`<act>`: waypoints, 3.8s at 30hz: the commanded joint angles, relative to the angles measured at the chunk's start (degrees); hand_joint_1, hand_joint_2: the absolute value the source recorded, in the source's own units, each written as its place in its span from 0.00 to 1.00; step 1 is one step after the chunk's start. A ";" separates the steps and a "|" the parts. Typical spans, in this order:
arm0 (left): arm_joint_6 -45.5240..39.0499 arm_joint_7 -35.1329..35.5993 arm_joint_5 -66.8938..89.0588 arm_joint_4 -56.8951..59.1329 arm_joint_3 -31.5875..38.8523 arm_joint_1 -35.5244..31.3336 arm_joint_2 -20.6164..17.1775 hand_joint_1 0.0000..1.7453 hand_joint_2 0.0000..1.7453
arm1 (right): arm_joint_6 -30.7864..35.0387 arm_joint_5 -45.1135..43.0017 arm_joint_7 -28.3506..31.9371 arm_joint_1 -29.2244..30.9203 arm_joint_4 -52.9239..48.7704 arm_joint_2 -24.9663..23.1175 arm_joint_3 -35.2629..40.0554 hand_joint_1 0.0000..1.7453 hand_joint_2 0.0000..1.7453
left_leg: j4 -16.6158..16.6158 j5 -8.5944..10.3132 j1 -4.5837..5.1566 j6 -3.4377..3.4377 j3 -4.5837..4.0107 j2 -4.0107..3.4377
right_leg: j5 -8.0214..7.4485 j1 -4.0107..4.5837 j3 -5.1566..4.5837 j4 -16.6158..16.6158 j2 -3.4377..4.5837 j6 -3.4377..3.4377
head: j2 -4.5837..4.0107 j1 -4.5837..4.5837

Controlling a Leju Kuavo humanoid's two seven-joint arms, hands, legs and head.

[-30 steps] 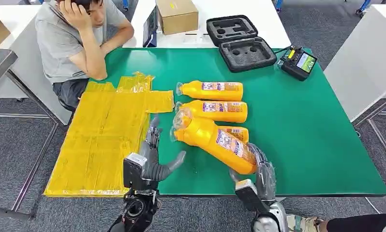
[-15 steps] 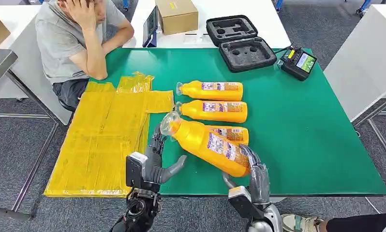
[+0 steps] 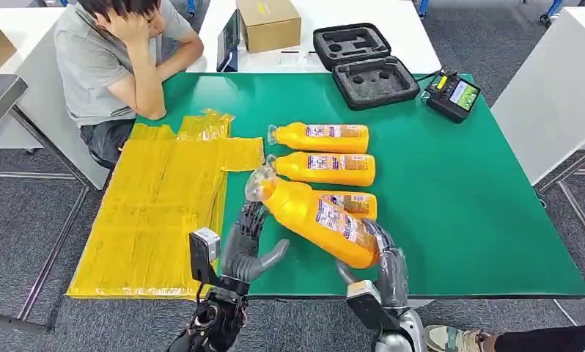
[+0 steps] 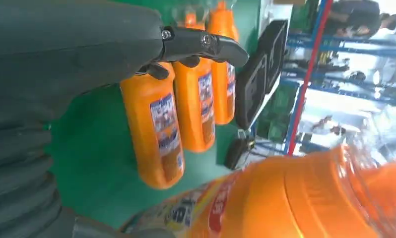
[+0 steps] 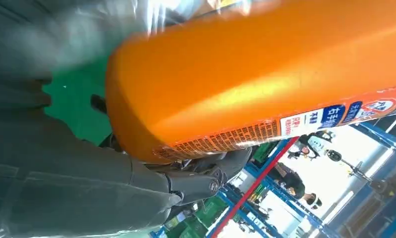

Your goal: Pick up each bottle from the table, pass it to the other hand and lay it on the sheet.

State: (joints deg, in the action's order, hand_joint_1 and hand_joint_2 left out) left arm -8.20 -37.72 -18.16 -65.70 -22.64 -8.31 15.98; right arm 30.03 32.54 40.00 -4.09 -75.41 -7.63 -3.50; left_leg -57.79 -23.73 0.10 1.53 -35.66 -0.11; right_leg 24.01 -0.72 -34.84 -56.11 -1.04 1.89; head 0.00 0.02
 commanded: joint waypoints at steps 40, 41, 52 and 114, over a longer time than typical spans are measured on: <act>4.65 2.18 -4.17 5.26 -8.19 -4.98 -2.13 0.00 1.00 | 0.42 -3.31 0.00 7.82 13.05 2.44 9.49 1.00 1.00 | 0.07 -0.12 -0.06 -0.10 0.37 -0.12 | 0.07 0.05 0.35 0.11 0.20 -0.08 | 0.00 0.02; 4.47 2.46 -4.35 5.06 -8.10 -5.19 -2.05 0.00 1.00 | -0.05 -3.44 0.00 8.23 13.66 2.32 9.92 0.99 1.00 | 0.08 -0.16 -0.07 -0.12 0.46 -0.13 | 0.10 0.05 0.42 0.11 0.23 -0.10 | 0.00 0.00; 3.82 3.13 -3.80 4.10 -8.36 -6.59 -1.57 0.96 1.00 | -0.22 -4.71 0.00 10.62 17.54 1.63 10.33 0.91 1.00 | 0.02 -0.11 -0.08 -0.11 0.31 -0.12 | 0.06 0.08 0.29 0.07 0.21 -0.08 | 0.00 0.00; -13.91 -2.03 19.38 -1.51 -4.59 -7.31 -9.06 0.88 1.00 | 1.89 -9.50 0.00 5.89 11.72 2.61 14.06 0.00 1.00 | 0.03 -0.04 -0.03 -0.09 0.17 -0.05 | 0.04 0.02 0.13 0.01 0.11 -0.07 | 0.00 0.00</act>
State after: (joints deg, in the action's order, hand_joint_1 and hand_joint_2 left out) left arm -18.12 -39.50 -5.45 -65.22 -28.76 -13.64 12.31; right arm 32.39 23.69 40.13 2.90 -60.46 -5.94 9.16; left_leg -57.79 -23.71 0.09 1.52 -35.67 -0.12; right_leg 24.00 -0.71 -34.86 -56.12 -1.03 1.89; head 0.00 0.02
